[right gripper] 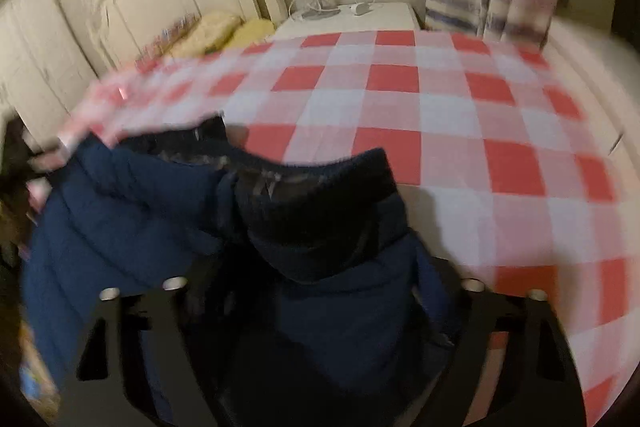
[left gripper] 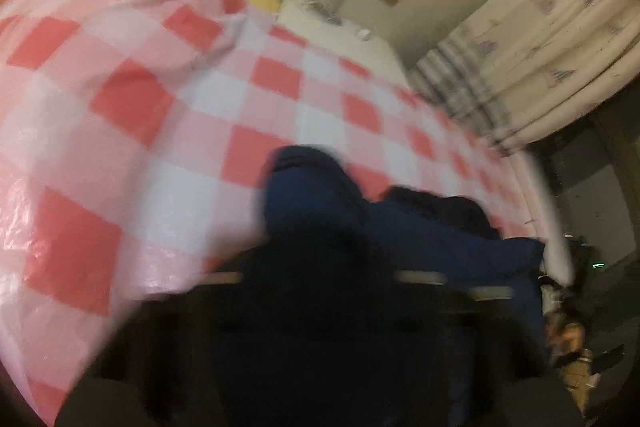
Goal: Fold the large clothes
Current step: 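Lift the jacket high by the hem with both grippers and shake it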
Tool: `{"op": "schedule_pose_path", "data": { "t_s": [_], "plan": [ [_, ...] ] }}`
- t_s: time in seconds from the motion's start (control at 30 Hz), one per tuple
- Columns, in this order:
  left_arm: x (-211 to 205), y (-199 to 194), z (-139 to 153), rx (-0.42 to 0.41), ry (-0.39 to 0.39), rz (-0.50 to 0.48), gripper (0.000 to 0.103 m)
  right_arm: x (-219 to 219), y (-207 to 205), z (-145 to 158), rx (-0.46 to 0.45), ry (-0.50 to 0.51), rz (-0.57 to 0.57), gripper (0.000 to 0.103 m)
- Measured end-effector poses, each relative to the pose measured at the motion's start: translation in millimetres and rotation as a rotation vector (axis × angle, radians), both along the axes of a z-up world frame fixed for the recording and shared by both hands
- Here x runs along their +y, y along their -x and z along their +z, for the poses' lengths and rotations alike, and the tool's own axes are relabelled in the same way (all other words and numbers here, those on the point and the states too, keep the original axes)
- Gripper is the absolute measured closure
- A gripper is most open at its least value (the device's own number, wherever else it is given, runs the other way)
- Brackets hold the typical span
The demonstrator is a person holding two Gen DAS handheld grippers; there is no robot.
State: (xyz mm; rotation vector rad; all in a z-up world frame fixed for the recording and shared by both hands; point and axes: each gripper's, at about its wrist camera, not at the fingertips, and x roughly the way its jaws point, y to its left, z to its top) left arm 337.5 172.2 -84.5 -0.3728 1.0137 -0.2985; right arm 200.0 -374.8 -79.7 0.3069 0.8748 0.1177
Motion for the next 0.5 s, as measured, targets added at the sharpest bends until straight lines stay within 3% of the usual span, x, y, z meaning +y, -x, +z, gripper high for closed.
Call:
{"op": "schedule_pose_path", "data": {
  "t_s": [0.03, 0.07, 0.2, 0.3, 0.37, 0.43, 0.5],
  "plan": [
    [4, 9, 2, -0.04, 0.034, 0.003, 0.094, -3, 4, 3, -0.015, -0.046, -0.004, 0.071],
    [6, 14, 7, -0.078, 0.057, 0.009, 0.096, 0, 7, 9, -0.034, -0.053, -0.002, 0.075],
    [18, 31, 32, -0.163, 0.122, 0.075, 0.097, 19, 19, 48, -0.118, -0.06, 0.008, 0.082],
    [14, 34, 51, -0.201, 0.082, 0.106, 0.097, 28, 14, 71, -0.15, -0.06, -0.013, 0.082],
    [9, 26, 47, -0.164, 0.048, 0.117, 0.096, 30, 3, 68, -0.122, -0.049, -0.056, 0.082],
    [1, 13, 23, -0.102, -0.072, 0.132, 0.087, 31, -12, 47, -0.044, -0.02, -0.087, 0.082],
    [-7, 4, -8, -0.017, -0.15, 0.123, 0.063, 33, -27, 11, 0.048, 0.043, -0.111, 0.081]
  ]
}}
